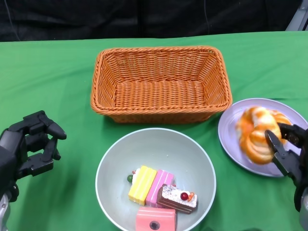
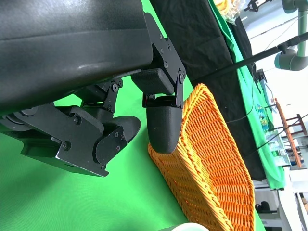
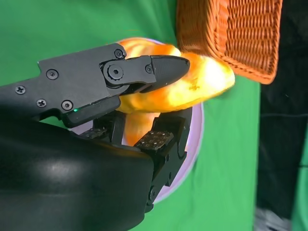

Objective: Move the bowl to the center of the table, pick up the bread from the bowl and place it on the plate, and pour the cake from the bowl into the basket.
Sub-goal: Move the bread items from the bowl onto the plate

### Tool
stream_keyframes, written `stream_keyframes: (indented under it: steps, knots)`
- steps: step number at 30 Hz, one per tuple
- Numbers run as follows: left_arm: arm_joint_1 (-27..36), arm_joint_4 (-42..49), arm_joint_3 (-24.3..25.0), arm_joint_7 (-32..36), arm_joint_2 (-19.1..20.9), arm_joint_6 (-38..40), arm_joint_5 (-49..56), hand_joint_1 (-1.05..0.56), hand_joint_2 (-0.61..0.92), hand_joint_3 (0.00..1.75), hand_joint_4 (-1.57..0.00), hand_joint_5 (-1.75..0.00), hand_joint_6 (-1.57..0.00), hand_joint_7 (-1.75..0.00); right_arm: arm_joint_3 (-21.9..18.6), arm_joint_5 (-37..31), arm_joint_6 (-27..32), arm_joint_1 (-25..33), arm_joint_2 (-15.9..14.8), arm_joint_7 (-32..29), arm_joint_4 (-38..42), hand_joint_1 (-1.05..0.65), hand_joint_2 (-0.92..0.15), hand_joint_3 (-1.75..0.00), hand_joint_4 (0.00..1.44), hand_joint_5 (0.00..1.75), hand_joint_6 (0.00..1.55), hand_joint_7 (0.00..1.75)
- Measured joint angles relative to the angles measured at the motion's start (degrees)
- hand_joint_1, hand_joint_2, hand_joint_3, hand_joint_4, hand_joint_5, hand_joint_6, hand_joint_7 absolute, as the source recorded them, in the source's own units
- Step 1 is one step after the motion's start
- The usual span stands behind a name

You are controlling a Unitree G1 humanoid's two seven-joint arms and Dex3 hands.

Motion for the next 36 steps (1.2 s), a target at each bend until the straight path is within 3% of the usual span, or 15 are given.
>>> stream_keyframes:
  steps: [4, 8, 13, 15, 22, 24, 26, 34, 36]
  knots:
    - [0.0, 0.6, -0.1, 0.0, 0.1, -0.1, 0.3, -0.01, 0.62, 1.03, -0.7, -1.73, -0.71, -1.43, 0.9, -0.9, -3.0, 0.3, 0.3, -0.3, 0.0, -0.21, -0.92, -0.22, 0.38, 0.98, 0.52, 0.02]
    - [0.0, 0.6, -0.1, 0.0, 0.1, -0.2, 0.3, -0.01, 0.61, 1.04, -0.69, -1.73, -0.71, -1.43, 1.0, -1.4, -3.4, 0.4, 0.3, -0.3, 0.0, -0.22, -0.92, -0.2, 0.37, 1.03, 0.49, 0.0]
    - [0.0, 0.6, -0.1, 0.0, 0.3, -0.2, 0.3, -0.02, 0.61, 1.03, -0.7, -1.73, -0.71, -1.43, 1.1, -1.7, -3.0, 0.5, 0.4, -0.5, -0.1, -0.23, -0.92, -0.19, 0.33, 0.99, 0.48, 0.0]
    - [0.0, 0.6, -0.1, 0.0, 0.3, -0.2, 0.3, -0.03, 0.61, 1.03, -0.7, -1.74, -0.71, -1.44, 1.1, -1.5, -2.1, 0.5, 0.6, -0.4, -0.3, -0.22, -0.92, -0.23, 0.33, 0.84, 0.51, 0.01]
    - [0.0, 0.6, -0.1, 0.0, 0.5, -0.2, 0.3, -0.01, 0.61, 1.05, -0.69, -1.75, -0.7, -1.44, 0.4, 0.9, 1.5, 0.5, 1.3, 0.4, -1.7, -0.22, -0.92, -0.26, 0.57, 0.61, 0.6, 0.03]
    - [0.0, 0.6, -0.1, 0.0, 0.5, -0.2, 0.3, -0.01, 0.61, 1.05, -0.69, -1.75, -0.7, -1.44, 0.0, 1.2, 2.1, 0.5, 1.4, 0.5, -1.8, -0.22, -0.92, -0.26, 0.58, 0.6, 0.6, 0.03]
    - [0.0, 0.6, -0.1, 0.0, 0.5, -0.2, 0.2, -0.01, 0.61, 1.05, -0.69, -1.74, -0.71, -1.44, -1.0, 2.7, 3.7, 0.3, 1.8, 0.6, -2.4, -0.2, -0.92, -0.25, 0.68, 0.66, 0.64, 0.04]
    - [0.0, 0.6, -0.1, 0.0, 0.5, -0.5, 0.3, -0.01, 0.61, 1.04, -0.7, -1.71, -0.71, -1.44, -2.4, 4.6, 6.1, -0.6, 2.4, 0.0, -2.7, -0.19, -0.92, -0.26, 0.67, 0.7, 0.66, 0.05]
    - [0.0, 0.6, -0.1, 0.0, 0.6, -0.6, 0.3, -0.02, 0.61, 1.04, -0.7, -1.72, -0.71, -1.44, -2.4, 4.7, 6.1, -0.6, 2.4, 0.2, -2.7, -0.19, -0.92, -0.29, 0.7, 0.73, 0.77, 0.1]
